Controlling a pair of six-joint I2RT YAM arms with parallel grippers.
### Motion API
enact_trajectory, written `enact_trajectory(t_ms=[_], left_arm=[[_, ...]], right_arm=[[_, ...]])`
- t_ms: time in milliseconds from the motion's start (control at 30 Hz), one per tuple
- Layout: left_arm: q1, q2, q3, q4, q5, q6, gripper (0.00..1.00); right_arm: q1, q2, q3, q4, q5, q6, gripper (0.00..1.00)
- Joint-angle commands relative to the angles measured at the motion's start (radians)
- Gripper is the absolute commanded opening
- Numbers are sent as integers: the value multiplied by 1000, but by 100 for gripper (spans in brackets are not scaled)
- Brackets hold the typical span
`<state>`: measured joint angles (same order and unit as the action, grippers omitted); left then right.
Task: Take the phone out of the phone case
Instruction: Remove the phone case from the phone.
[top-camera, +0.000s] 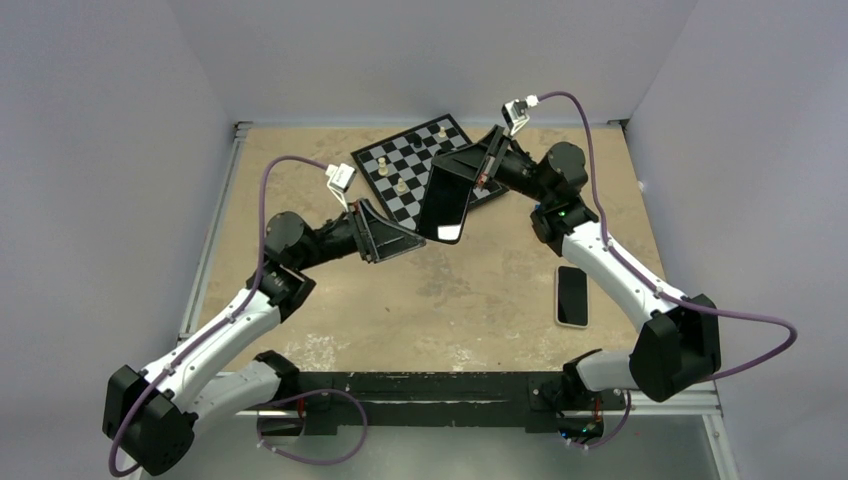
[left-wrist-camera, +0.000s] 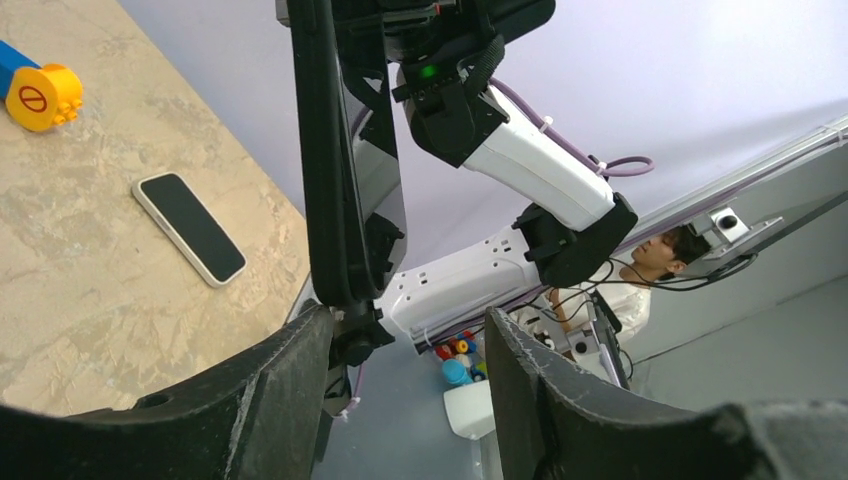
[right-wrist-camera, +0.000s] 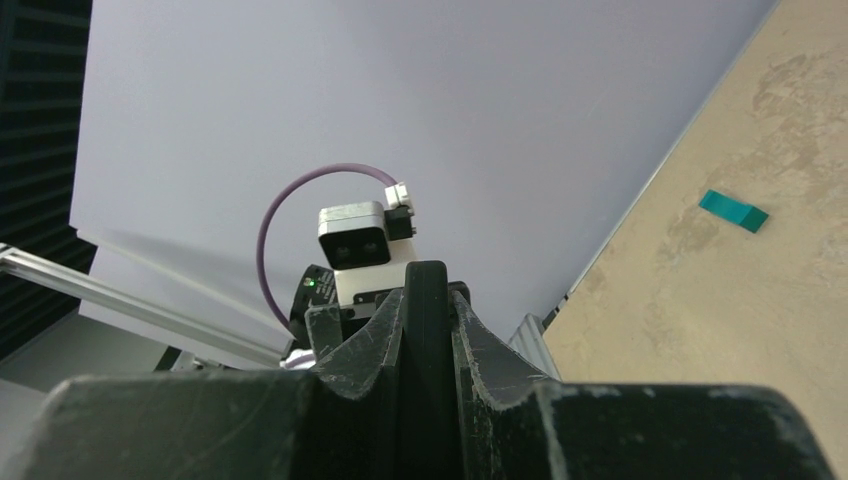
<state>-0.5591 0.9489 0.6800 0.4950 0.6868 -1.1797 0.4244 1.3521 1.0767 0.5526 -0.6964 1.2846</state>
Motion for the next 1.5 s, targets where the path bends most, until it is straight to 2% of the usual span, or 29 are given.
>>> enact_trajectory(t_ms=[0,133,433,733,1167,1367,1467], left_arm=[[-1,-41,-30,87,22,-56,61],[-2,-27,-10,84,18,-53,62],[-2,36,-10,198,19,-115,62],[-2,44,-10,130,-55,-124,61],[2,100,-19,90,-113,-127,59],[4,122,52,84,-87,-101,55],[4,138,102,66,-66,-74,44]], right_arm=[[-5,-26,40,17,38,-38,0],[-3,-25,32,31,40,-28,0],[-4,-45,33,-1,35,-40,0],[9,-51,13,56,13,-3,0],[12,-91,-30,230,-37,153,0],[22,-84,-8,115,-50,38,0],[43,-69,8,60,-51,-46,0]])
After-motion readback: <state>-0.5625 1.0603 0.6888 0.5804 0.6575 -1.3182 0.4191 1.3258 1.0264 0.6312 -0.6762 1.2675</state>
